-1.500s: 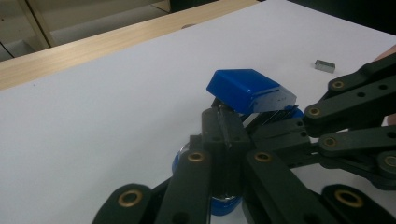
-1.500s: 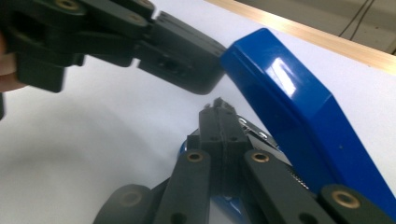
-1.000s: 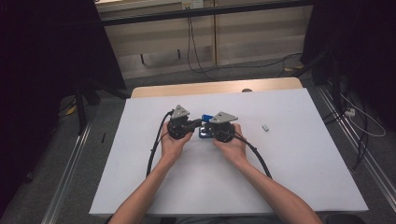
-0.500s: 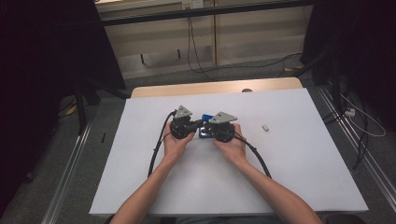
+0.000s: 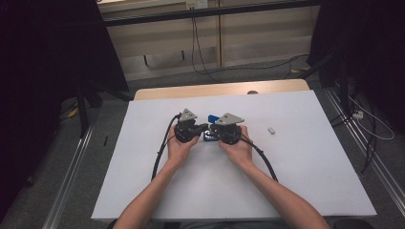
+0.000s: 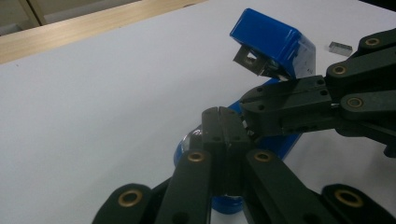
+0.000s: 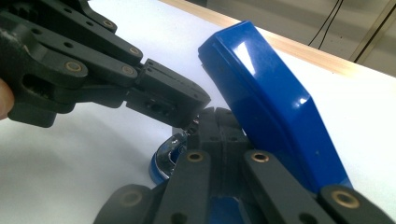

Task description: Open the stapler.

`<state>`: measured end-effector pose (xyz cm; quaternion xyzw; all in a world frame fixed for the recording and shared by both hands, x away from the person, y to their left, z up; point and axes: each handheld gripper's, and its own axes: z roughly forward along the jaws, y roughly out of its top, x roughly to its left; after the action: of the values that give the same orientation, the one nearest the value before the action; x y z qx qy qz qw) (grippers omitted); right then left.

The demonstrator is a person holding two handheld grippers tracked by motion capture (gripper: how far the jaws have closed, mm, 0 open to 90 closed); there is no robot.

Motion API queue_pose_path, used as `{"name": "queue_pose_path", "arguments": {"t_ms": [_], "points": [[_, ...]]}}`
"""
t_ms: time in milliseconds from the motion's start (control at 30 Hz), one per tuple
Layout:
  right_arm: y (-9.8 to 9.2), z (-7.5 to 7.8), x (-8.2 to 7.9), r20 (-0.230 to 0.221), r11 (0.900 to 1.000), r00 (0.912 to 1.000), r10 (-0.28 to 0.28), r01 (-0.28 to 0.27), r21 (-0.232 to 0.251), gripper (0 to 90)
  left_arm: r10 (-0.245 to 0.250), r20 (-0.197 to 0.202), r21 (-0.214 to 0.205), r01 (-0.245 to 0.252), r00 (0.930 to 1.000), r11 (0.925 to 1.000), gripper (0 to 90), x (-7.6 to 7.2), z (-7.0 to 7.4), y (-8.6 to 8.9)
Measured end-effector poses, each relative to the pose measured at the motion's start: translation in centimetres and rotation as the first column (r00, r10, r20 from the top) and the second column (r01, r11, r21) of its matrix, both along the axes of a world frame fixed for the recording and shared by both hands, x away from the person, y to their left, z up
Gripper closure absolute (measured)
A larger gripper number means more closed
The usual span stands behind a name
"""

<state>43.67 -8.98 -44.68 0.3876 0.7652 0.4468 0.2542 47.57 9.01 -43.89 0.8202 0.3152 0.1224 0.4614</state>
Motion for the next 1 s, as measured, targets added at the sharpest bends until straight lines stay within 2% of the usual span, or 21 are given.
{"name": "queue_pose_path", "arguments": {"t_ms": [267,400,567,667,767,1000], "points": [[0.2,-0.2,0.0,-0.003,1.0,1.0,-0.001,0.001,-0.002,90.0,-0.006,0.007,0.025,0.006,1.0,0.9997,90.0,0.0,-0.4,0.0],[0.1,0.0,0.1,0.005,0.9999,0.9999,-0.011,0.011,0.007,90.0,-0.004,0.01,0.021,0.004,0.9999,0.9998,90.0,0.0,-0.5,0.0],[0.4,-0.2,0.2,0.009,0.9997,0.9997,-0.023,0.023,0.007,90.0,0.0,-0.018,-0.011,0.0,0.9998,0.9999,90.0,0.1,-0.6,0.1],[0.6,-0.2,0.4,0.007,0.9994,0.9996,-0.027,0.027,0.02,90.0,-0.006,0.002,0.006,0.006,1.0,1.0,90.0,0.1,-0.6,-0.1],[0.5,0.3,0.5,0.029,0.9996,0.9992,-0.028,0.027,0.01,90.0,-0.01,0.004,-0.002,0.01,0.9999,0.9999,90.0,0.1,-0.7,0.0],[0.1,0.9,0.5,0.036,0.9991,0.9984,-0.042,0.043,-0.005,90.0,-0.013,0.008,0.002,0.013,0.9999,0.9999,90.0,0.1,-0.7,-0.1]]}}
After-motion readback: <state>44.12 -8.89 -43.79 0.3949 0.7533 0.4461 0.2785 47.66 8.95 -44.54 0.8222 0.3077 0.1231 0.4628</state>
